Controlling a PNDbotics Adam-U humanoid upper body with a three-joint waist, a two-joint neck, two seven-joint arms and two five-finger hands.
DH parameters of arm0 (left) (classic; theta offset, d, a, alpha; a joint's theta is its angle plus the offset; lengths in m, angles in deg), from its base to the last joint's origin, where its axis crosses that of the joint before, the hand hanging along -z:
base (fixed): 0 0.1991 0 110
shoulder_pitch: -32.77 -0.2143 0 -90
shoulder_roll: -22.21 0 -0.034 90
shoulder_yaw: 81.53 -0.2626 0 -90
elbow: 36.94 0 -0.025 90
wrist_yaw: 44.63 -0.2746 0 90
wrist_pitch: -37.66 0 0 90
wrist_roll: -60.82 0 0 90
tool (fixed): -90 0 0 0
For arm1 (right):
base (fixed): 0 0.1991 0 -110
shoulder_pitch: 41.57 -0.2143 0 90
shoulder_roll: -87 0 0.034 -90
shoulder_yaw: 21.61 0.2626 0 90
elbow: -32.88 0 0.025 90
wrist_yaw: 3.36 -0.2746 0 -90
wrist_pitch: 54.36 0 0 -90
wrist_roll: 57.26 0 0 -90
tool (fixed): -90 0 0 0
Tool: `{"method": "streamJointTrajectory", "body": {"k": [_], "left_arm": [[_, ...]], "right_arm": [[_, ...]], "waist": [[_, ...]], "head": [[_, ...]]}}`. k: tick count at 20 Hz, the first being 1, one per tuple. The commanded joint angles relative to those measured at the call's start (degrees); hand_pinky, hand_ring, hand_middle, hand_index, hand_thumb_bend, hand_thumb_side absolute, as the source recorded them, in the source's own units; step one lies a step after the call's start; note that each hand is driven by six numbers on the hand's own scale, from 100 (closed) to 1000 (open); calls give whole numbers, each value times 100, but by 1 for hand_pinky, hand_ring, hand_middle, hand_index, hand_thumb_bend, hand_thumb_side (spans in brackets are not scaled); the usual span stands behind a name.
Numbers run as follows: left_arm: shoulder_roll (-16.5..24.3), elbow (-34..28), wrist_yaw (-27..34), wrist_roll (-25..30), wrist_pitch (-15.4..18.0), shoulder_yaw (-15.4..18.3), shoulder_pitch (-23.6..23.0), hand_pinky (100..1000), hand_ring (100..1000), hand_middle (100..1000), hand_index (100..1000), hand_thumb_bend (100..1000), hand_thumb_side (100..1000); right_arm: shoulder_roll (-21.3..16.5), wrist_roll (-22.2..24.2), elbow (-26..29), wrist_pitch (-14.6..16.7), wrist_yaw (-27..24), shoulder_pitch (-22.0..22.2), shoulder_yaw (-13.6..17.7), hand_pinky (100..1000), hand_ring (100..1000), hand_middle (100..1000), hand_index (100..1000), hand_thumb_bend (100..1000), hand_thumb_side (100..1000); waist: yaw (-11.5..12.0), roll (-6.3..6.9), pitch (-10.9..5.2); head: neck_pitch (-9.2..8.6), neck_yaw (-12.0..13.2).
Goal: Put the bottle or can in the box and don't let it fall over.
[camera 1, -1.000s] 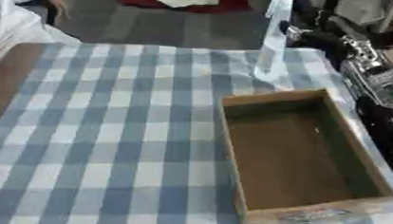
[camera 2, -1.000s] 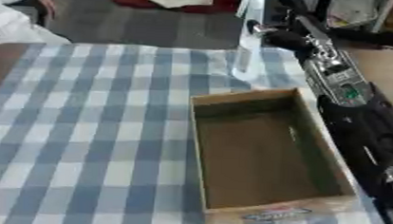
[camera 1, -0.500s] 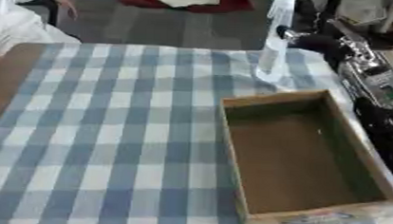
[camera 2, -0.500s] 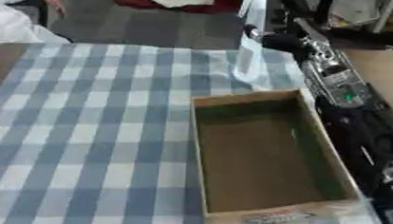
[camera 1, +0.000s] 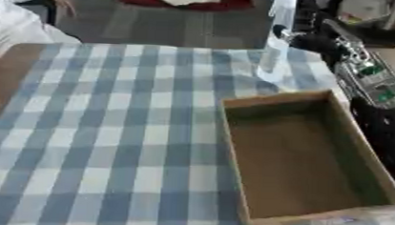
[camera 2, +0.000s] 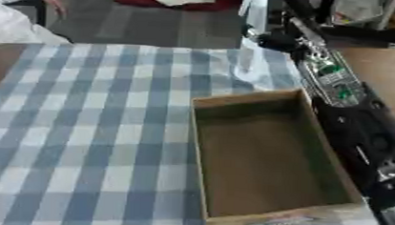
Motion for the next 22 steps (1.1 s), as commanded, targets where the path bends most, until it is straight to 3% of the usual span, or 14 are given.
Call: {"method": "streamJointTrajectory", "body": {"k": [1,13,22], "left_arm": [[106,-50,-3,12,18,54,51,1000,837,797,816,495,529],[62,-21,-18,70,44,75,12,1000,838,797,811,484,540],[57,-22,-8,86,52,76,61,1000,839,798,810,480,543]], "right_arm": [[-198,-7,18,34,90,-188,47,995,976,938,989,373,267],[-248,-17,-26,117,86,-321,73,992,975,937,989,377,278],[-257,-60,-45,86,121,-488,67,992,977,939,986,380,281]], "waist": [[23,21,-43],[81,89,162],[118,72,254]], "head": [[-89,-25],[-148,-39],[-315,-87]]}}
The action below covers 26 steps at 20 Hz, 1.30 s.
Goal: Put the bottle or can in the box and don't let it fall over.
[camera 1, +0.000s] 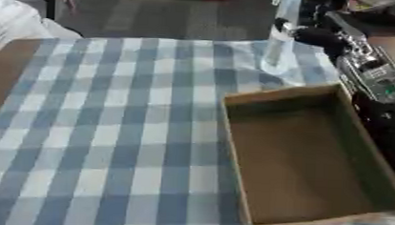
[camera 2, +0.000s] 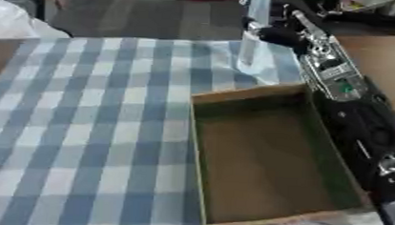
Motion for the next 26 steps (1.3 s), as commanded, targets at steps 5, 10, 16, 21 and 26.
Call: {"method": "streamJointTrajectory", "body": {"k": [5,10,16,21,26], "left_arm": [[111,-67,-13,37,19,73,74,1000,839,798,808,476,545],[115,-82,-17,49,27,75,106,1000,840,798,806,473,548],[113,-93,-23,64,34,79,143,1000,840,798,804,468,551],[101,-90,-27,67,40,92,153,1000,840,798,803,464,554],[101,-96,-28,72,47,98,180,1000,841,798,801,459,557]], "right_arm": [[-194,-180,-63,1,85,-230,90,991,978,941,986,382,279],[-242,-295,-159,21,122,-309,126,991,979,942,986,381,280],[-247,-332,-209,44,76,-380,140,990,976,936,980,378,283],[-257,-367,-210,49,-37,-425,156,991,977,935,980,377,286],[-266,-376,-197,49,-118,-458,151,992,979,927,977,376,287]], "waist": [[57,-29,-23],[102,-47,52],[164,-58,153],[212,-64,232],[237,-70,296]], "head": [[-265,-87],[-395,-151],[-501,-203],[-568,-243],[-631,-280]]}}
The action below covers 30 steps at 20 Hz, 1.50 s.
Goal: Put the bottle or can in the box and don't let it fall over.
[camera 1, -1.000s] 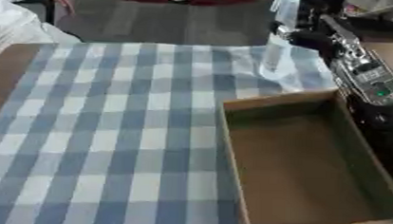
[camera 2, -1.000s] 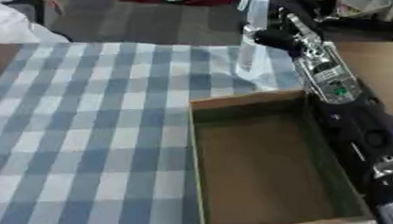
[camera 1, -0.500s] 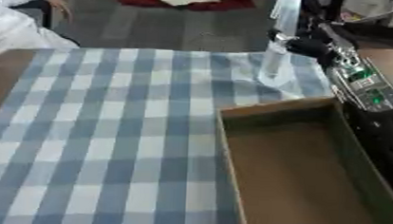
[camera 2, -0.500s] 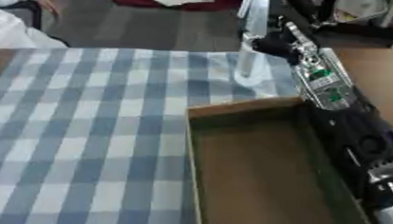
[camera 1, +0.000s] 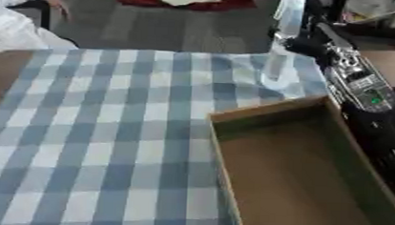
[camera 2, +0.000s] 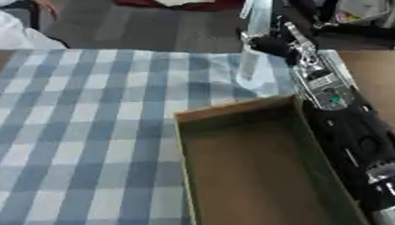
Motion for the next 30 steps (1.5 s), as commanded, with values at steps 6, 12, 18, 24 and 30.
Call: {"method": "streamJointTrajectory", "body": {"k": [6,12,18,24,30], "left_arm": [[100,-101,-27,31,22,94,95,1000,841,798,799,454,560],[100,-107,-24,38,30,102,104,1000,841,798,797,450,563],[98,-115,-23,42,37,108,118,1000,842,799,796,447,566],[92,-118,-29,36,44,127,115,1000,843,800,795,443,568],[97,-131,-39,32,48,142,130,1000,843,800,795,438,569]], "right_arm": [[-178,13,56,-8,-186,-103,54,991,982,895,962,368,258],[-239,-83,46,-102,-436,-92,68,978,978,778,872,285,129],[-236,-168,16,-189,-774,-108,65,975,958,713,803,226,100],[-215,-124,112,-185,-964,-167,11,982,965,771,855,307,106],[-227,62,153,-153,-898,-216,-13,995,984,823,898,368,125]], "waist": [[58,5,-2],[64,-1,29],[88,-3,60],[111,-23,84],[141,-68,117]], "head": [[-178,-67],[-203,-114],[-243,-160],[-261,-175],[-309,-194]]}}
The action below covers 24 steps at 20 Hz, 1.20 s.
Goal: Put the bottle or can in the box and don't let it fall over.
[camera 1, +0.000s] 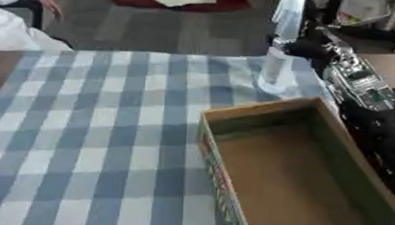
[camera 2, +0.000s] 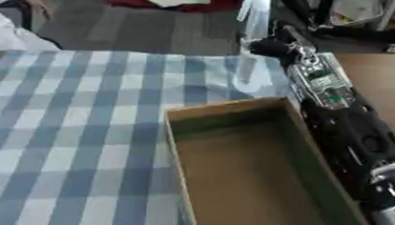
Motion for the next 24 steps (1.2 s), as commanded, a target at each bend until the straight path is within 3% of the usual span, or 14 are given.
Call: {"method": "streamJointTrajectory", "body": {"k": [1,8,9,10,17,24], "left_arm": [[99,-97,-37,-1,19,108,74,1000,843,800,795,437,570],[98,-104,-40,0,22,116,77,1000,843,800,794,437,571],[97,-103,-41,0,22,117,74,1000,843,800,793,430,575],[96,-101,-42,-1,23,124,66,1000,843,800,794,430,575],[89,-97,-41,22,28,127,68,1000,844,799,793,424,579],[94,-105,-45,39,36,134,64,1000,844,800,792,421,584]], "right_arm": [[9,90,104,14,38,-99,0,996,985,823,898,369,116],[18,143,88,9,47,-115,15,997,985,825,898,371,114],[21,137,81,6,41,-114,24,994,954,656,756,166,100],[32,98,60,-6,0,-113,51,991,945,619,722,113,100],[54,-441,79,203,-506,-136,96,992,784,266,246,100,100],[43,-708,170,500,-547,-113,-22,1000,691,117,124,100,100]], "waist": [[46,12,-62],[67,-1,-39],[72,-1,-30],[83,0,-12],[86,17,4],[115,23,12]], "head": [[-103,-30],[-139,-47],[-142,-54],[-147,-71],[-154,-119],[-182,-159]]}}
